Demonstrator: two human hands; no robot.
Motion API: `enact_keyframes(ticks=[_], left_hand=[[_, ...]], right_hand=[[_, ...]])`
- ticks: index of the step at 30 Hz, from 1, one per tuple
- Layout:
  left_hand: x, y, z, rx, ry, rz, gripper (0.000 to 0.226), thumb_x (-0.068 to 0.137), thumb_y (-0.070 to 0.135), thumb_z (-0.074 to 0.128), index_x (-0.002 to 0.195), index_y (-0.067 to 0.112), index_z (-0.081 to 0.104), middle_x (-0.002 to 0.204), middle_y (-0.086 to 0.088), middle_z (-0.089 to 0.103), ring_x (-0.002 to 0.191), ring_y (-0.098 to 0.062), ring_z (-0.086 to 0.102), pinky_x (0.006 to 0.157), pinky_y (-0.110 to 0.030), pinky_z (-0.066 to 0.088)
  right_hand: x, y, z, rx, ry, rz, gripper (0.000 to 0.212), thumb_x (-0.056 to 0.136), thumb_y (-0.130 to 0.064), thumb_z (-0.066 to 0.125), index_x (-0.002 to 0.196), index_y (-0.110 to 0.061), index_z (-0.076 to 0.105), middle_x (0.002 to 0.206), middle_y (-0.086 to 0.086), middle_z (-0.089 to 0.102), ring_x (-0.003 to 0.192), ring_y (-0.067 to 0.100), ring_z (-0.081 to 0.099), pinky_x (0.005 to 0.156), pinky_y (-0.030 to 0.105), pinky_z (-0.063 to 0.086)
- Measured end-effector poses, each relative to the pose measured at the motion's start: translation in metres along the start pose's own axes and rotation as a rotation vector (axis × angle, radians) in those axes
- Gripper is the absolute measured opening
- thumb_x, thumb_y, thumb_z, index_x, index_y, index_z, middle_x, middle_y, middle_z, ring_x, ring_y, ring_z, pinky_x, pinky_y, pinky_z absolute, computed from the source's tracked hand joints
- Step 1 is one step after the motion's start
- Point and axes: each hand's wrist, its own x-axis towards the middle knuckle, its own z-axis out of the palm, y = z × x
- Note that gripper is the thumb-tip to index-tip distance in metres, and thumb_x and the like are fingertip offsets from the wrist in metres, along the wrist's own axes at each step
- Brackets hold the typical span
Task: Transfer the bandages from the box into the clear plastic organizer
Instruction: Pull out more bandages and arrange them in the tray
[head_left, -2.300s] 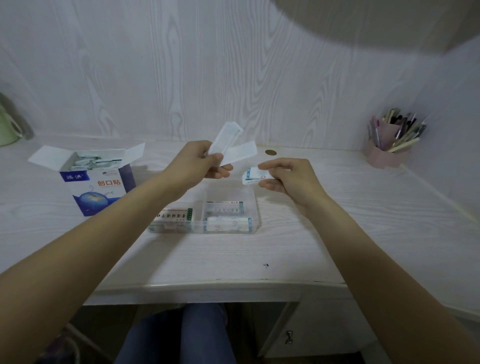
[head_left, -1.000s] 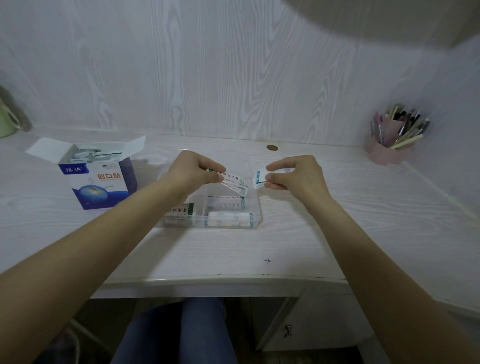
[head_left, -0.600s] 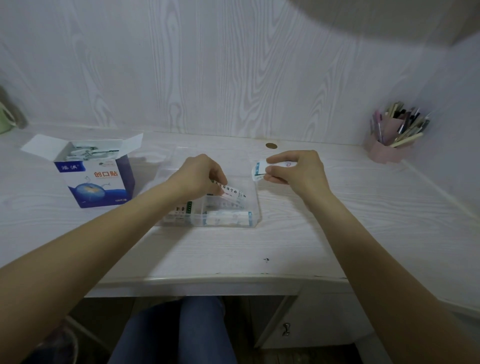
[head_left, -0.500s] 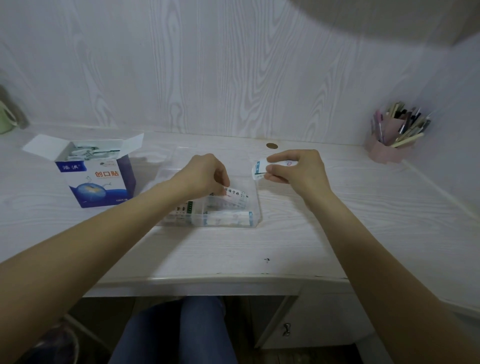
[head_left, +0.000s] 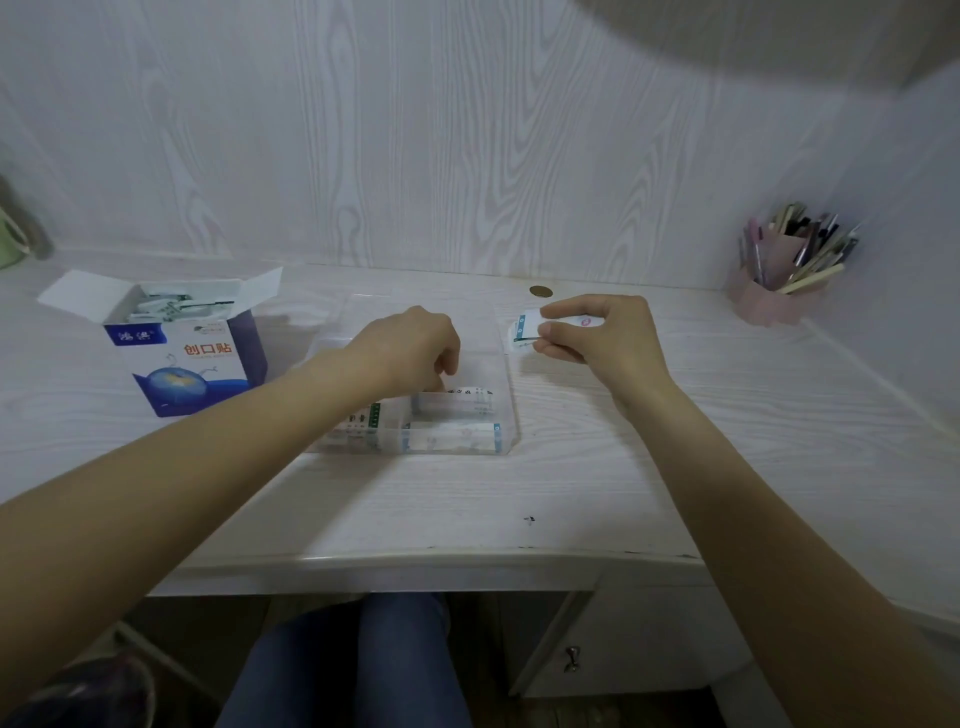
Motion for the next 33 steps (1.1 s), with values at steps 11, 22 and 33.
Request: enact_keyframes(ticks=[11, 22, 33], left_hand=[[0.014, 0.011, 0.005, 0.182, -0.135, 0.279, 0.032, 0.094, 0.027, 0.055, 0.121, 0.045, 0.056, 0.120, -0.001, 0.037, 0.111, -0.019, 0.030, 0.092, -0.027, 0.025], [0.021, 0.007, 0.002, 0.160, -0.169, 0.275, 0.034, 0.091, 0.026, 0.060, 0.118, 0.046, 0.055, 0.126, 0.001, 0.036, 0.121, -0.021, 0.027, 0.100, -0.033, 0.023], [0.003, 0.014, -0.018, -0.869, 0.075, -0.012, 0.025, 0.098, 0.026, 0.047, 0.116, 0.015, 0.061, 0.109, 0.002, 0.066, 0.101, -0.011, 0.062, 0.086, -0.021, 0.050]], right_hand=[[-0.001, 0.001, -0.005, 0.015, 0.012, 0.038, 0.018, 0.077, 0.005, 0.073, 0.094, -0.001, 0.072, 0.100, 0.020, 0.068, 0.071, 0.021, 0.073, 0.070, 0.020, 0.057], [-0.003, 0.000, -0.005, 0.016, 0.013, 0.058, 0.018, 0.076, 0.007, 0.073, 0.093, 0.000, 0.072, 0.108, 0.018, 0.064, 0.076, 0.022, 0.072, 0.070, 0.021, 0.058], [-0.013, -0.002, -0.001, 0.142, -0.130, 0.043, 0.025, 0.081, 0.009, 0.066, 0.097, -0.011, 0.068, 0.115, 0.021, 0.061, 0.067, 0.019, 0.070, 0.064, 0.019, 0.055]])
